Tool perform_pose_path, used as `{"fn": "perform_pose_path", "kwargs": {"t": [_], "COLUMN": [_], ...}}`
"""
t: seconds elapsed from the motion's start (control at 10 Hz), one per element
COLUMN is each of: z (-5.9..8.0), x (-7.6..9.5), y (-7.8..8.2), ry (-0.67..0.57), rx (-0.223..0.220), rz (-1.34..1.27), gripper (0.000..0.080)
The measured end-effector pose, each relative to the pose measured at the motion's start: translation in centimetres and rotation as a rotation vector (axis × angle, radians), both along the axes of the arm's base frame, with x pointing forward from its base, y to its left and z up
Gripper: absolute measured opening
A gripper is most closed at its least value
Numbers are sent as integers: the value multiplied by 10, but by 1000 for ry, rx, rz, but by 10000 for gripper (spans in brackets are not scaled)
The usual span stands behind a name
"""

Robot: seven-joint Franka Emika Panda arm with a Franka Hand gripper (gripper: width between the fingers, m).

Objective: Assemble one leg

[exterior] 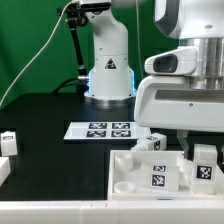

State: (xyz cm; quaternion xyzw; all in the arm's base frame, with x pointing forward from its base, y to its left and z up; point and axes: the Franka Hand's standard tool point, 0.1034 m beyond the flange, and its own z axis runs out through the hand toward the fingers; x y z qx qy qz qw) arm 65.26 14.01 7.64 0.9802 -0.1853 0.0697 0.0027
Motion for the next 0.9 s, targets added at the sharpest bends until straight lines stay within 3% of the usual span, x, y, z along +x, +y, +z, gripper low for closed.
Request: {"fn": "perform_pose_path", "kwargs": {"t": [0.4,0.7,0.8,0.9], "z": [-1,2,10,18], "x": [-1,-2,-2,0], "y": [-27,-31,-29,-28], "ry": [-29,-22,-19,-25], "rx": [19,13,16,22], "rz": [-317,-362,-350,-347], "gripper": [288,293,515,515]}}
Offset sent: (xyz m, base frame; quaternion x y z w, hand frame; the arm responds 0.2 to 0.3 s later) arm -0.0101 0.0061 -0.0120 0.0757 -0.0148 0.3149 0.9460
